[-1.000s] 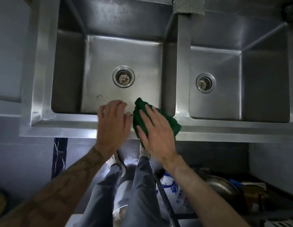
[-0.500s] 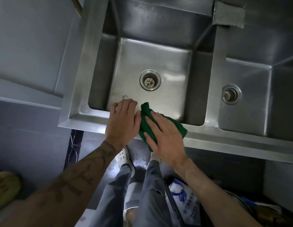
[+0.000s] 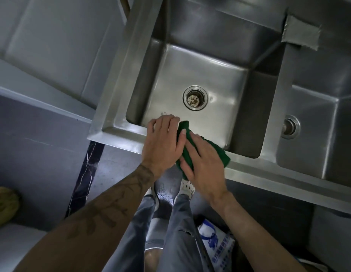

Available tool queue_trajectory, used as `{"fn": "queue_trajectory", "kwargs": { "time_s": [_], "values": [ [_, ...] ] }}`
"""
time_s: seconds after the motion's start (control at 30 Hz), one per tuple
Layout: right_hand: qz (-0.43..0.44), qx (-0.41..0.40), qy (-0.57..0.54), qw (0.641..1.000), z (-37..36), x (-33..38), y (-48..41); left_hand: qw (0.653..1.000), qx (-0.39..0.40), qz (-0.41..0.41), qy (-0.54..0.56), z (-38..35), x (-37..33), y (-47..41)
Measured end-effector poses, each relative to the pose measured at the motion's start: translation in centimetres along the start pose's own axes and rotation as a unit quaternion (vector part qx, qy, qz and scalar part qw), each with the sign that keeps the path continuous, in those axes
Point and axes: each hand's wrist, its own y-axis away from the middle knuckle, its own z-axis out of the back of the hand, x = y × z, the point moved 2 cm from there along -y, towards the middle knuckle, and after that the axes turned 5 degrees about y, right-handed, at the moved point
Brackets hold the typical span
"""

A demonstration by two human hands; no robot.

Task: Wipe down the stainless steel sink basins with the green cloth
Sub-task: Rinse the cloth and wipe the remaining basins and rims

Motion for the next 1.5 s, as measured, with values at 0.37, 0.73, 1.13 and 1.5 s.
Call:
{"fn": "queue_trajectory", "kwargs": {
  "time_s": [0.37,0.73,1.13,1.5],
  "values": [
    [-0.034,-0.030,0.041,0.998,-0.9,1.7,0.1,0.987,-0.086,0.123,-0.056,3.8,6.6,1.2],
    [0.079,-0.003,0.055,0.995,-1.8,4.8,-1.2,0.970,-0.104,0.217,-0.045,5.3,11.9,2.0],
    [0.256,0.074,0.036,0.963,-5.2,14.2,-9.4,0.935,-0.095,0.286,0.186,7.5,15.0,4.1],
    [0.248,0.057,-0.082,0.964,-6.0,14.3,-18.6,0.782,-0.284,0.522,0.186,5.6,12.6,1.0]
  ]
}}
